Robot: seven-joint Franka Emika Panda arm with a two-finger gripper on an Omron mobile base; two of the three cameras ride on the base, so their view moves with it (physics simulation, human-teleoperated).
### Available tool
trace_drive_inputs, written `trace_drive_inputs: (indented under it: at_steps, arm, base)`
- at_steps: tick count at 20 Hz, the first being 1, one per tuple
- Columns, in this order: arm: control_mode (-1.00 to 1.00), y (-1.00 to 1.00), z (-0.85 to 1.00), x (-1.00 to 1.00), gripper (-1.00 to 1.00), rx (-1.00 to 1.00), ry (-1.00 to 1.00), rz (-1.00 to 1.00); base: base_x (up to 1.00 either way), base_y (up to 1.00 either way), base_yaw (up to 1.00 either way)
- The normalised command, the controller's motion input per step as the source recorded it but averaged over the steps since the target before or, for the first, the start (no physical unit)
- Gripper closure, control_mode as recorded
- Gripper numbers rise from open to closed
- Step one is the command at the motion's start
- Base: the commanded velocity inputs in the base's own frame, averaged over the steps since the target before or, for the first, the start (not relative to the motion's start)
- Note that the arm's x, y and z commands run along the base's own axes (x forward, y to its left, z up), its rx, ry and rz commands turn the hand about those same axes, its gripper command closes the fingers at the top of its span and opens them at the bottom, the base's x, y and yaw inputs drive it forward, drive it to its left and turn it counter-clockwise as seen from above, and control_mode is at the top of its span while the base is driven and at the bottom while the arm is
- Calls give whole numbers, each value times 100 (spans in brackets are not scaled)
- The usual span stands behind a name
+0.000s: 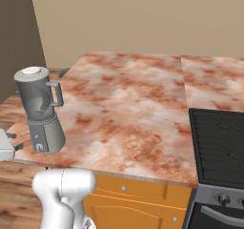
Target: Open the blender lid, put the banana in the blender, close the lid, and start the blender.
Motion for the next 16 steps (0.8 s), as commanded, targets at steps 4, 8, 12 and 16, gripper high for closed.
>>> trace_drive_inputs:
  at_steps: [4,8,12,16]
  arm:
    - [-100,0,-21,21,-100,-3,-20,-18]
    - [-100,3,-30,34,-100,-4,-4,-11]
    - [-100,10,-19,41,-100,-2,-3,-3]
    - [-100,24,-21,33,-100,-3,-2,0]
  base:
    - [0,0,0]
    - [0,0,0]
    - [0,0,0]
    - [0,0,0]
